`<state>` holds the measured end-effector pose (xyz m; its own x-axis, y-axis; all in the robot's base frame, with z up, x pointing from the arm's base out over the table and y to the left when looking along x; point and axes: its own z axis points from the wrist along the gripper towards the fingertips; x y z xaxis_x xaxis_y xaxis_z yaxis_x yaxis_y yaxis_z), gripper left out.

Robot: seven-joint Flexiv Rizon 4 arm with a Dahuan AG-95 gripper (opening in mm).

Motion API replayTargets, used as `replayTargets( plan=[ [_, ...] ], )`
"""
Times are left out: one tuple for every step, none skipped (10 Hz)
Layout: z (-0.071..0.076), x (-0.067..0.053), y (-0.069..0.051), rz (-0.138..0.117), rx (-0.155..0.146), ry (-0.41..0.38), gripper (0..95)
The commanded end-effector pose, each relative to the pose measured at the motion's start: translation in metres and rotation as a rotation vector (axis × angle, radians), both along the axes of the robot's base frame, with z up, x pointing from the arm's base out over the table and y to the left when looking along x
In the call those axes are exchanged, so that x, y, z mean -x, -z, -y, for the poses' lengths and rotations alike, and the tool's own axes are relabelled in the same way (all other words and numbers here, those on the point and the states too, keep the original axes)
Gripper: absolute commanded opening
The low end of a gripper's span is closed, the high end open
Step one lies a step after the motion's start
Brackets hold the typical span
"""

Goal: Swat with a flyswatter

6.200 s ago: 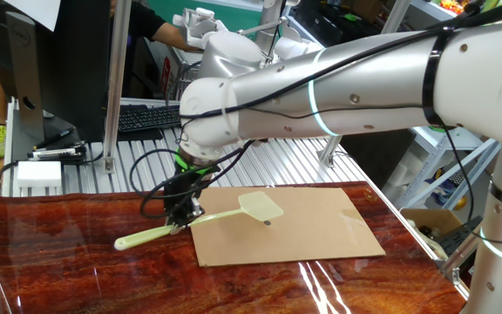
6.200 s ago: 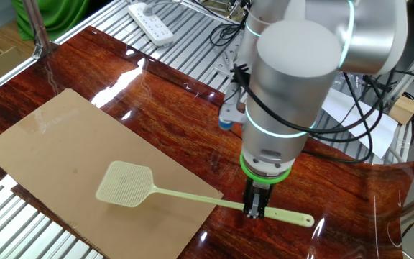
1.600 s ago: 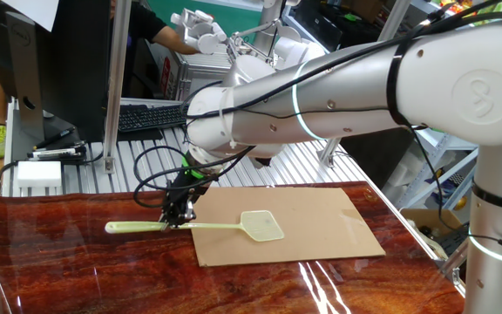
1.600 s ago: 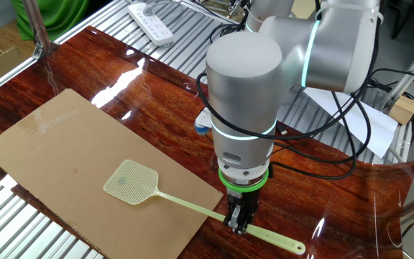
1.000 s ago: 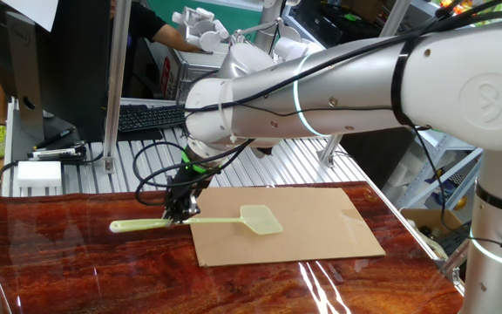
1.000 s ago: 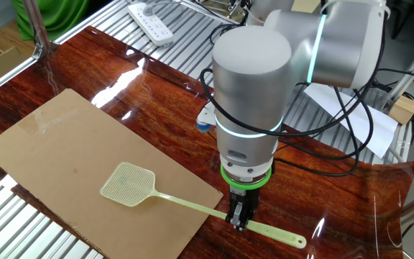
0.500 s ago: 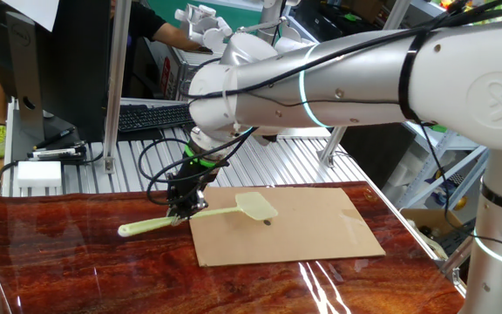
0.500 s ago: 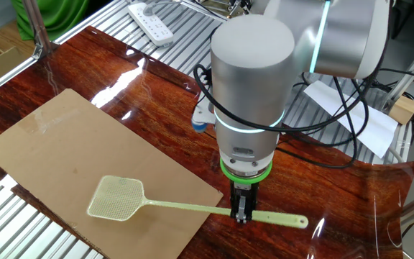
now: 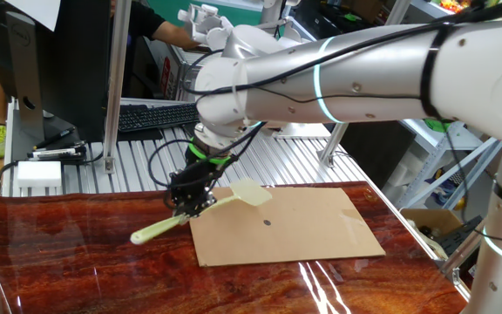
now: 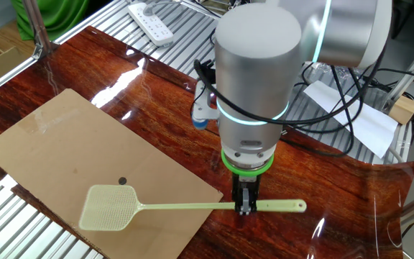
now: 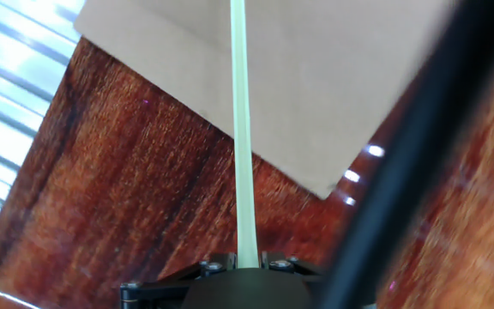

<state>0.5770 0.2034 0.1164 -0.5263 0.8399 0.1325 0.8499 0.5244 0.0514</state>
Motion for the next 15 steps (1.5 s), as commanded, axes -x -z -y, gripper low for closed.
replayTargets(
  plan=[
    [0.013, 0.005, 0.0, 0.01, 0.005, -0.134, 0.0],
    [0.023, 0.008, -0.001, 0.019, 0.001, -0.21, 0.0],
    [0.028, 0.008, -0.001, 0.026, -0.002, -0.247, 0.0],
    [0.036, 0.009, 0.0, 0.04, -0.002, -0.301, 0.0],
    [0.043, 0.01, 0.002, 0.051, 0.004, -0.361, 0.0],
    [0.049, 0.01, 0.004, 0.057, 0.005, -0.411, 0.0],
    [0.052, 0.009, 0.006, 0.063, 0.006, -0.445, 0.0],
    [0.055, 0.009, 0.008, 0.072, 0.018, -0.505, 0.0],
    [0.057, 0.01, 0.008, 0.073, 0.032, -0.549, 0.0],
    [0.063, 0.011, 0.009, 0.079, 0.037, -0.616, 0.0],
    [0.068, 0.012, 0.011, 0.084, 0.038, -0.664, 0.0],
    [0.073, 0.012, 0.013, 0.086, 0.048, -0.709, 0.0],
    [0.076, 0.012, 0.015, 0.088, 0.058, -0.744, 0.0],
    [0.081, 0.013, 0.018, 0.1, 0.059, -0.789, 0.0],
    [0.083, 0.013, 0.02, 0.1, 0.073, -0.83, 0.0]
  ],
)
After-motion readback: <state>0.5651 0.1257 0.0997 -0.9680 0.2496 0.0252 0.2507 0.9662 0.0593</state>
